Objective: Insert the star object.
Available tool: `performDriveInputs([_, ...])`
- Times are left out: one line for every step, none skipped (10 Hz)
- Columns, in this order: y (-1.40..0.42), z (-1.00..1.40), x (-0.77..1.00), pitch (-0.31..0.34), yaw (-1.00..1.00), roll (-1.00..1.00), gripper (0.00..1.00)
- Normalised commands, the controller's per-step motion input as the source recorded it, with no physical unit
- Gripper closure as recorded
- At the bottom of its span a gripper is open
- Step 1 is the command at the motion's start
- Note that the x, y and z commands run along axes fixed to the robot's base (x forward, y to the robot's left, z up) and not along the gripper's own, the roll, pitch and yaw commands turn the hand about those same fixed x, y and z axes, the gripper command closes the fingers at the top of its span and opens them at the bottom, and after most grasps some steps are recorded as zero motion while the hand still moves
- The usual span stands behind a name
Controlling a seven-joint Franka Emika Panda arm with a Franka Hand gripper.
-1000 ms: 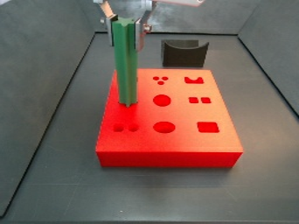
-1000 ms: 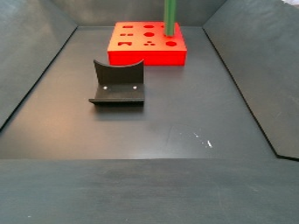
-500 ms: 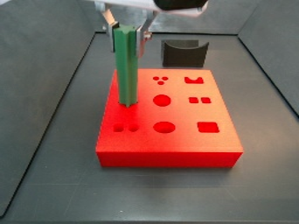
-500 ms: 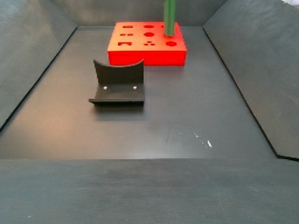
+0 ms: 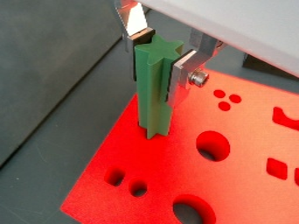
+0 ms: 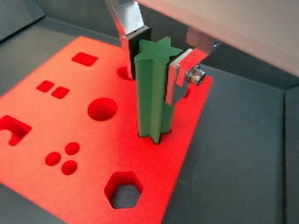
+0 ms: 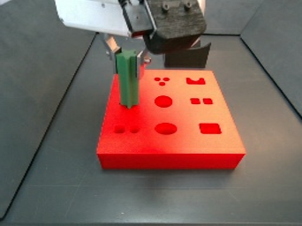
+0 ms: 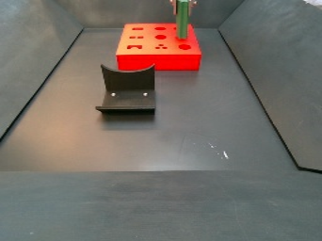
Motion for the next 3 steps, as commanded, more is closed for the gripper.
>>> performDriveInputs([0.00,-0.95,0.00,-0.116,-0.11,0.02,1.00])
performDriveInputs([0.00,-0.37,0.00,0.000,-0.11,0.07,1.00])
performDriveInputs([0.00,0.00,0.00,0.000,0.00,0.00,1.00])
